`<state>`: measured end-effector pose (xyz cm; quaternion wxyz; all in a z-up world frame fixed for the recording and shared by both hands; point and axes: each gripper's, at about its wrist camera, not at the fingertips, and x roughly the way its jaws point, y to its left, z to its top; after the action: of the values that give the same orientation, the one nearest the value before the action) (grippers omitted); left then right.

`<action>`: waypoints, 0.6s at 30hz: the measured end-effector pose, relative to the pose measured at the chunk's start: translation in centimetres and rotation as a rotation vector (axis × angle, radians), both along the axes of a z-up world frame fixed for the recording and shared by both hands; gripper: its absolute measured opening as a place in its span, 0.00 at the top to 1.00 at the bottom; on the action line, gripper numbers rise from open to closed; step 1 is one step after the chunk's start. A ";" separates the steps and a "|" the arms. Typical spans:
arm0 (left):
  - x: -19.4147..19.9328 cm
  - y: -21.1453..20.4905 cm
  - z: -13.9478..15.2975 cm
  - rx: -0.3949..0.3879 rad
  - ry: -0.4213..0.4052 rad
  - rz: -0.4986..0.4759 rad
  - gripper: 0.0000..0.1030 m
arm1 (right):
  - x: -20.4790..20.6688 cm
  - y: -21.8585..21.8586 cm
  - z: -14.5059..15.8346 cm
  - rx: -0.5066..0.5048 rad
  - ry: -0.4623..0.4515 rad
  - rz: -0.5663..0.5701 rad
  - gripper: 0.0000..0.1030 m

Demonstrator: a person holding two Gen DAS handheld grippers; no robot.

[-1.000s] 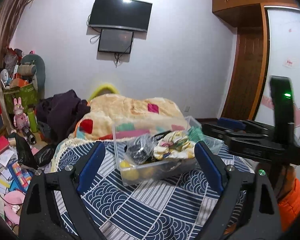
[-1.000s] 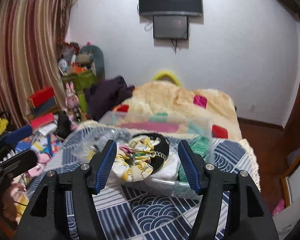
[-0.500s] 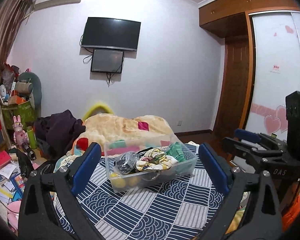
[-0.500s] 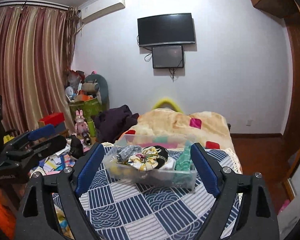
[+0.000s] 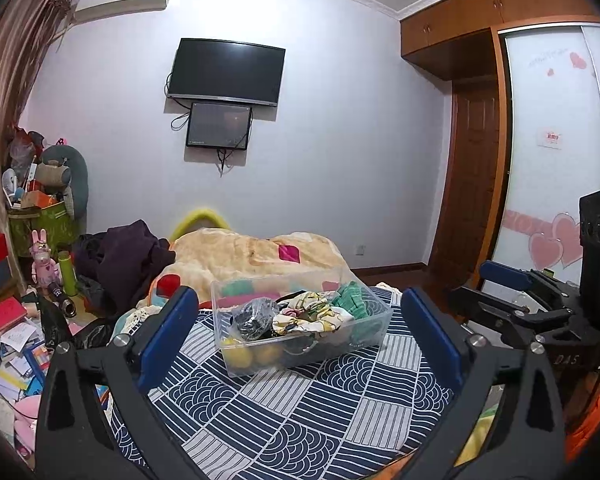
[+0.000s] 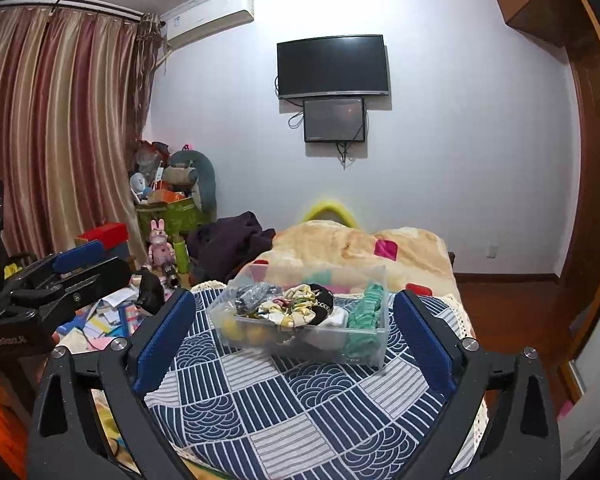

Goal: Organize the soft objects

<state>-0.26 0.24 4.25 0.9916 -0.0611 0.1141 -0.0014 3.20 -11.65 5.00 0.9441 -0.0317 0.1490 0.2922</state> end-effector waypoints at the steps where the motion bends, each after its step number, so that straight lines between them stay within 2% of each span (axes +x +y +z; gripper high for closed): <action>1: 0.0 0.0 0.0 -0.001 0.001 -0.001 0.00 | 0.0 -0.1 -0.1 0.002 0.001 0.002 0.04; 18: 0.6 -0.3 -0.6 0.009 0.019 -0.003 0.00 | -0.1 -0.5 -0.4 0.015 0.011 0.007 0.04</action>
<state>0.32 -0.03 3.69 0.9907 -0.0563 0.1237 -0.0017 3.11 -12.16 4.59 0.9424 -0.0235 0.1520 0.2970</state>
